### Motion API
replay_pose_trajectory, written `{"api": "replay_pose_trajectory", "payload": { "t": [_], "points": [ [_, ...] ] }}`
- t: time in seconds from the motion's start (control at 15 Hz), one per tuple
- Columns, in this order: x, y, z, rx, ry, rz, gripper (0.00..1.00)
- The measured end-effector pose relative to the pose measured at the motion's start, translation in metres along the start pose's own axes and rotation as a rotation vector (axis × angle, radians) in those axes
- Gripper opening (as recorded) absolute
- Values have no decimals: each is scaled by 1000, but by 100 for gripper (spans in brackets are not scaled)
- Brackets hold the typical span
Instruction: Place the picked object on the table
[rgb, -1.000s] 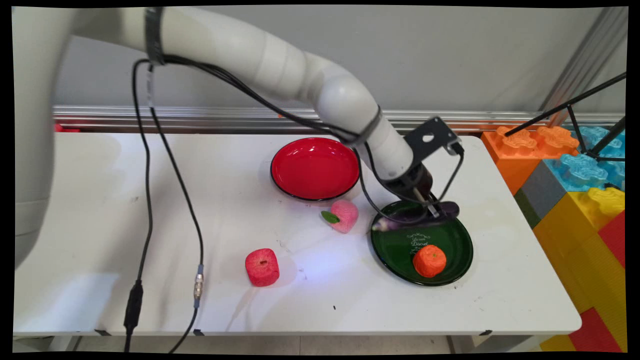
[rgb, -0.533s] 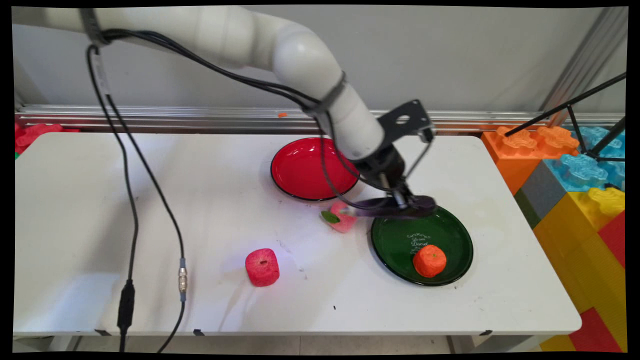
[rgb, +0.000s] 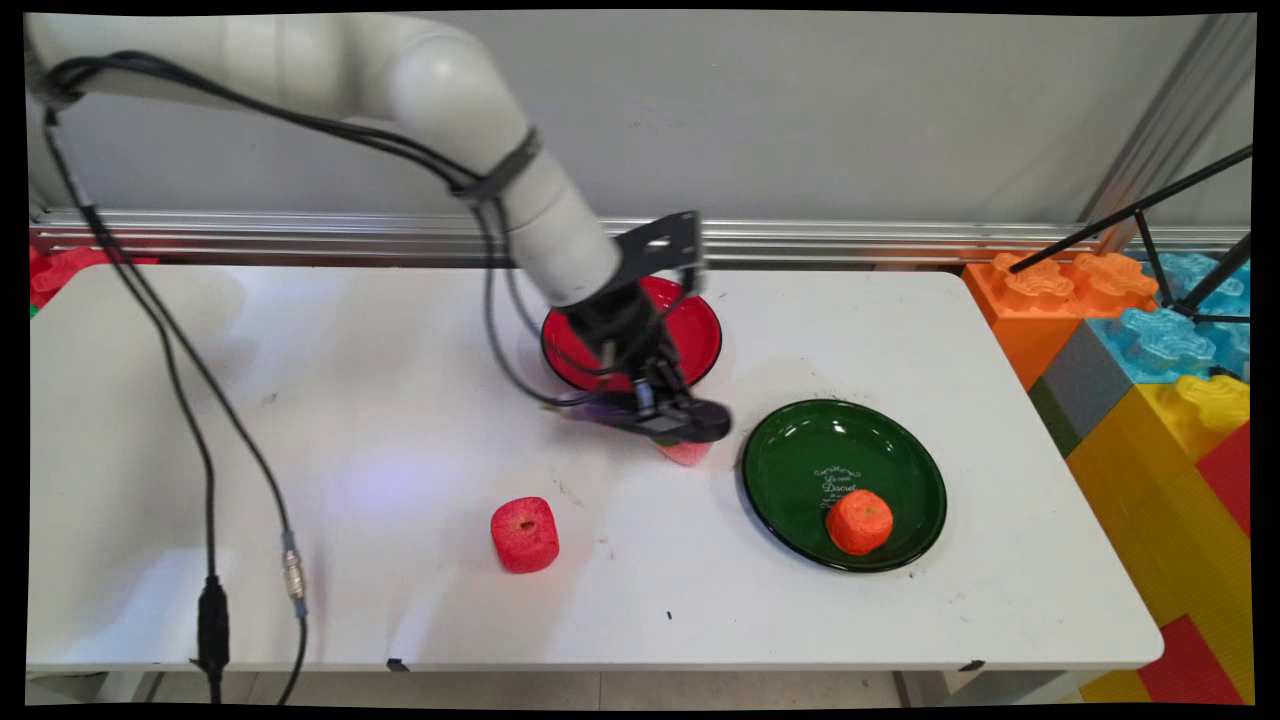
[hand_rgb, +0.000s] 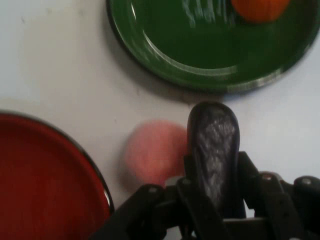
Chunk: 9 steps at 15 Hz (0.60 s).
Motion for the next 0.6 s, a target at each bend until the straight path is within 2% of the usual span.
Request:
{"api": "replay_pose_trajectory", "payload": {
  "t": [0.6],
  "points": [
    [-95, -4, 5, -66, -42, 58, 0]
  ]
}}
